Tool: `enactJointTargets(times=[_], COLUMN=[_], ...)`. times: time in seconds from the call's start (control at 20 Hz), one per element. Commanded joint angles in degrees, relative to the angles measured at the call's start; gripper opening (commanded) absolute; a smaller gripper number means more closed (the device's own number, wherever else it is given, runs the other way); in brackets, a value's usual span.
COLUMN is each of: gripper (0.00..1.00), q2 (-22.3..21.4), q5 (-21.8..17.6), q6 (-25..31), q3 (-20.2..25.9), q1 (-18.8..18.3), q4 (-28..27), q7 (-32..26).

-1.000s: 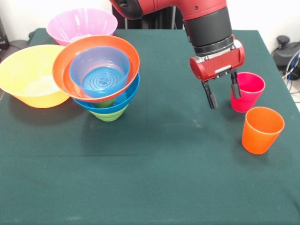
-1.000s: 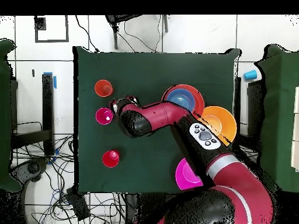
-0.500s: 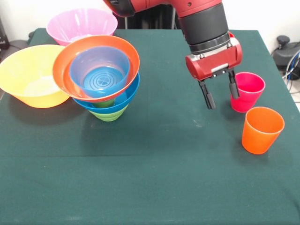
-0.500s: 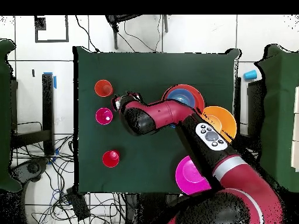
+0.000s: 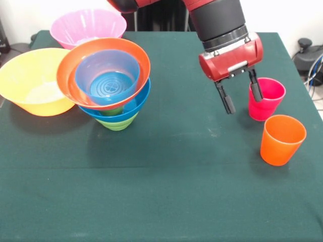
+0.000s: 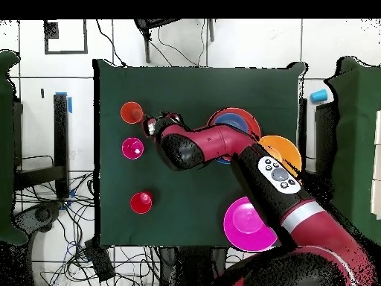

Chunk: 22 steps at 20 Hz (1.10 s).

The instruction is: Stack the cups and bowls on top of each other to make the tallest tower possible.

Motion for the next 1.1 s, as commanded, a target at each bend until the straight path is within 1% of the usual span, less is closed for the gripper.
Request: enactJointTargets(times=[0.05, 0.15, 0.2, 0.3, 0.55, 0.6, 0.95, 1.0, 1.1], gripper=[1.0, 1.0, 1.0, 1.0, 1.0, 1.0, 1.0, 1.0, 1.0], q2=[-1.6, -1.9, -2.1, -1.6, 0.1, 0.4, 3.0, 4.2, 6.0], q5=[1.6, 2.1, 2.6, 3.0, 3.0, 3.1, 1.7, 1.2, 0.4], q6=[10.7, 12.7, 14.9, 17.1, 19.5, 20.6, 19.6, 17.5, 15.0], q3=[2.2, 1.9, 1.6, 1.4, 1.7, 1.6, 2.1, 2.3, 2.3], q1=[0.5, 0.8, 0.9, 0.9, 0.3, 0.5, -0.1, -0.2, 0.1], q4=[4.2, 4.4, 4.5, 4.5, 4.5, 4.1, 3.1, 2.6, 1.4], q7=[-3.1, -3.5, -4.3, -5.3, -6.5, -6.8, -6.7, -6.0, -5.4])
